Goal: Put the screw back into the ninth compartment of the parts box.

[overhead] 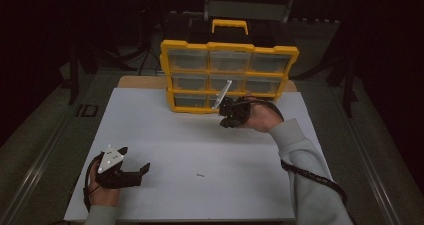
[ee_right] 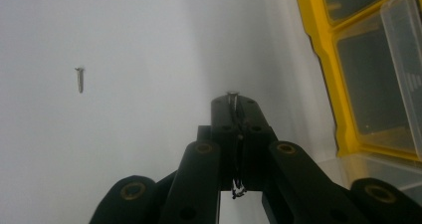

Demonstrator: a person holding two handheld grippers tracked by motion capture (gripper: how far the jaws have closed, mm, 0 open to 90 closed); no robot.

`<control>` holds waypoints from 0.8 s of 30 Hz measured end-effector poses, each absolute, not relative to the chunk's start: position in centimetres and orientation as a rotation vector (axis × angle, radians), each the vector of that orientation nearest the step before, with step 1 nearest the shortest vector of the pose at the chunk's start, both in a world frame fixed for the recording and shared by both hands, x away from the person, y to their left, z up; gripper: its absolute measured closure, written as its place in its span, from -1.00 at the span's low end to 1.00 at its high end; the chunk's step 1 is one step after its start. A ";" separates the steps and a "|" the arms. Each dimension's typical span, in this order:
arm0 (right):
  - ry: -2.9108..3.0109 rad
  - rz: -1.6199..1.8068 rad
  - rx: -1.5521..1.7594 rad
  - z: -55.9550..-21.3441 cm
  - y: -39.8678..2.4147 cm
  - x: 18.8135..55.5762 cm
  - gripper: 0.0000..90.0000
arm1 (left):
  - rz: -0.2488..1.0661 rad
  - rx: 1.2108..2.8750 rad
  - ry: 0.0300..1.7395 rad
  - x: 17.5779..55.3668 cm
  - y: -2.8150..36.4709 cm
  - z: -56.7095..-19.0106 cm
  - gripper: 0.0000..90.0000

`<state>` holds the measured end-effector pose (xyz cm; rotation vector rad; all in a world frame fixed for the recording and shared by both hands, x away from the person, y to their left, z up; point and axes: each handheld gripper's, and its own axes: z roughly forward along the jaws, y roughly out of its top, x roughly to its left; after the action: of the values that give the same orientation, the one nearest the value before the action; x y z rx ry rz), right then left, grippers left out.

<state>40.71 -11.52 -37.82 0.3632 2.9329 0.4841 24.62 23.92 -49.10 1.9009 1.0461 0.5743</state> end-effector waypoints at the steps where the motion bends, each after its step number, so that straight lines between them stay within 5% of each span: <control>1: 2.933 0.484 0.363 -37.8 -11.5 40.7 0.95 | 0.574 1.901 1.046 24.6 23.9 -49.1 -0.90; 24: 2.884 0.494 0.483 -36.3 -13.8 42.2 0.95 | 0.574 1.899 1.049 24.6 23.9 -49.1 -0.90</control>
<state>42.21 -13.80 -36.34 0.4828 2.8841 0.4942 24.61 23.92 -49.11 1.8987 1.0489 0.5743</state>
